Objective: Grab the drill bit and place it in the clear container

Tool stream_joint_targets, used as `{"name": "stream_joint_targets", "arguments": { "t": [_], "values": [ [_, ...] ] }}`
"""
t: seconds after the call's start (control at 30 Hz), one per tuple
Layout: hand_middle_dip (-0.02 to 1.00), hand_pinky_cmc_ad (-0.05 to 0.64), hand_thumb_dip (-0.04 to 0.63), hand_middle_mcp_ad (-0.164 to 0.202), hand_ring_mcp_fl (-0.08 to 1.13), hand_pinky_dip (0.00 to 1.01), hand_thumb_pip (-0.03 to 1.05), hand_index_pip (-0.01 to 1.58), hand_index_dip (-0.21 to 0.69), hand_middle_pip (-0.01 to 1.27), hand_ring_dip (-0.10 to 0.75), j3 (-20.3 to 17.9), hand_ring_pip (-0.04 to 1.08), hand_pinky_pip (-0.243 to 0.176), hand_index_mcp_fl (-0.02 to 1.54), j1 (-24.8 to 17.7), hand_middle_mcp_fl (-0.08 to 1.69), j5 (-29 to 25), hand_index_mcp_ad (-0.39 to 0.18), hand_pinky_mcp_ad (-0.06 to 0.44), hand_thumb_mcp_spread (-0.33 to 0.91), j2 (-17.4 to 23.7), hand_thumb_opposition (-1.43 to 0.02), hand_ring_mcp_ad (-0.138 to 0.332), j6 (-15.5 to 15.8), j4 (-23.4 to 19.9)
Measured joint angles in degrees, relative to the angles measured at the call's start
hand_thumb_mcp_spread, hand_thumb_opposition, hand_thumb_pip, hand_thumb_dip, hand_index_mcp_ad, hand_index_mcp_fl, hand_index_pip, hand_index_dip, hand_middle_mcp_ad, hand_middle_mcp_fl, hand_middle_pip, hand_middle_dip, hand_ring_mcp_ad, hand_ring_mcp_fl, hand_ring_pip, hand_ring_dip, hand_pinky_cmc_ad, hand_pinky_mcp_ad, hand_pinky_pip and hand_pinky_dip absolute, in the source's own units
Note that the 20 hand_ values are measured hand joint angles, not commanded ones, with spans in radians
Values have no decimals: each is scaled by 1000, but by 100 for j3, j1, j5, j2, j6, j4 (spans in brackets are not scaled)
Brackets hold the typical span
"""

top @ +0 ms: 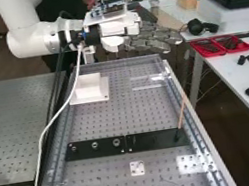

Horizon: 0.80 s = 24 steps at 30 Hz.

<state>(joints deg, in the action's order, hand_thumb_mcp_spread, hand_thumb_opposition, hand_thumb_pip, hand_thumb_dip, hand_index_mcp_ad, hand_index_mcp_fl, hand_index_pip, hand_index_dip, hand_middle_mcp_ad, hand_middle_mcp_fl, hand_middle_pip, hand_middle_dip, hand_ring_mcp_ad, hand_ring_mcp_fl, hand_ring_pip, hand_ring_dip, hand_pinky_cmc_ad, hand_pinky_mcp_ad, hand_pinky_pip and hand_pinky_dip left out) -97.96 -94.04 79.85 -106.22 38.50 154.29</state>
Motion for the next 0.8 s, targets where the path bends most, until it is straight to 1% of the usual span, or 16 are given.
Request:
{"name": "stream_joint_targets", "arguments": {
  "t": [0.1,0.2,0.27,0.3,0.33,0.37,0.4,0.43,0.53,0.57,0.6,0.67,0.73,0.8],
  "values": [
    [220,278,98,51,10,367,524,361,284,122,54,3,80,-127,176,-2,91,5,-54,152,182,62,-649,213,73,34],
    [220,278,93,51,7,367,520,244,284,122,54,0,80,-127,178,-16,87,17,-54,152,182,134,-649,213,129,113],
    [220,278,93,51,7,367,520,194,300,122,54,0,80,-127,176,-42,91,24,-54,152,182,193,-649,213,207,242],
    [220,278,82,51,10,367,510,164,298,119,54,-1,84,-127,164,-48,91,24,-54,155,180,207,-649,213,226,275],
    [220,278,82,51,10,367,464,134,316,122,54,-6,87,-127,152,-66,87,24,-40,152,176,245,-649,213,265,339],
    [220,278,82,54,10,367,438,127,328,122,54,-16,87,-127,155,-85,93,21,-37,152,176,292,-653,215,297,380],
    [220,278,66,51,7,367,417,119,353,122,54,-21,87,-127,138,-93,87,18,-26,155,171,314,-634,215,308,396],
    [220,278,65,54,10,367,410,110,354,122,54,-33,87,-127,126,-114,91,1,-24,155,148,364,-620,215,327,446],
    [216,279,24,58,12,377,375,93,396,122,54,-65,93,-127,122,-157,93,-59,-7,152,136,449,-606,213,344,565],
    [215,283,23,51,14,380,361,84,394,122,54,-81,87,-129,120,-171,89,-73,0,155,138,475,-606,213,352,590],
    [215,290,23,63,10,380,344,84,410,126,54,-89,94,-129,126,-178,93,-81,2,155,138,487,-606,211,361,599],
    [211,288,17,65,12,380,332,70,414,129,51,-134,106,-126,120,-216,87,-139,10,157,138,547,-609,213,406,655],
    [202,290,19,84,12,380,316,70,414,138,54,-157,105,-126,120,-232,93,-168,12,154,138,573,-609,215,424,682],
    [188,290,12,84,14,380,311,70,414,138,54,-177,106,-126,120,-241,91,-184,17,154,138,591,-609,211,411,697]
  ]
}}
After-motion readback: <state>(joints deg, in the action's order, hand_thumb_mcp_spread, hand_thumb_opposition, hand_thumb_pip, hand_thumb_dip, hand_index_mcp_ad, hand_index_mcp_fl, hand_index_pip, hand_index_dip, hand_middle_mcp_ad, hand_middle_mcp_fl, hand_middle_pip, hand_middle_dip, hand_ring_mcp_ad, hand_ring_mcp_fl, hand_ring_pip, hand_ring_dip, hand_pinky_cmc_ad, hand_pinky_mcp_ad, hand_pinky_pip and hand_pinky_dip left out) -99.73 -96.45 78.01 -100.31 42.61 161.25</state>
